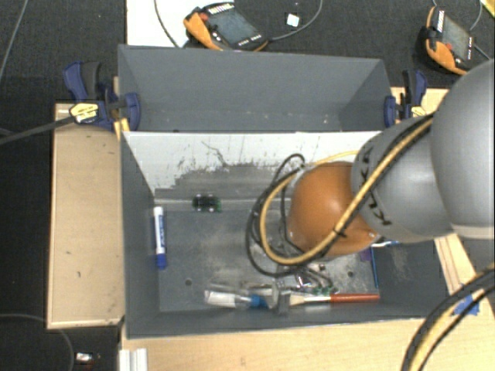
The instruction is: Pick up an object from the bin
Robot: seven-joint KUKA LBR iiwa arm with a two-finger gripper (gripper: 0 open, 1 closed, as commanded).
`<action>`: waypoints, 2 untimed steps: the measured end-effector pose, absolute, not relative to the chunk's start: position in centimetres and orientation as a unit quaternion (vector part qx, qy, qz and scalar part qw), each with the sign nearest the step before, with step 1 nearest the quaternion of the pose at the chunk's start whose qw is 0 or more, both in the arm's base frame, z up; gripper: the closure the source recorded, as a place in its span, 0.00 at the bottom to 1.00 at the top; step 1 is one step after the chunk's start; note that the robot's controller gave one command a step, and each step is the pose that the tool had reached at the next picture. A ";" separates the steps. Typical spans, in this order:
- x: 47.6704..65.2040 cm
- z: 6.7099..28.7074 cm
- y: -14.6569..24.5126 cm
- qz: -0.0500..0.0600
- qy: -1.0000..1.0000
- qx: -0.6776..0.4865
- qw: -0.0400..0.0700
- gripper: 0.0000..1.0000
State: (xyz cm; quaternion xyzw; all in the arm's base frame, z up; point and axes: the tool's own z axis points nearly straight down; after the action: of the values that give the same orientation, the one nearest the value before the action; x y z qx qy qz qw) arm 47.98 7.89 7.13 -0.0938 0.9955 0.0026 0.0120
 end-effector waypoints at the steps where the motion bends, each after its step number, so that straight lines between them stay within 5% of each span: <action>1: 47.7 7.0 4.0 0.001 0.992 0.123 0.004 1.00; 2: 47.7 7.0 4.0 0.001 0.992 0.124 0.004 1.00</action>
Offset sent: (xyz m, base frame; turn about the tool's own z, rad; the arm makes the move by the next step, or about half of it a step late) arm 0.0000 0.0000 0.0000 0.0000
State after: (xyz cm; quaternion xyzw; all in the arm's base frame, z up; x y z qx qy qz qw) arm 47.68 3.98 7.04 0.1235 0.9923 0.0015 0.0038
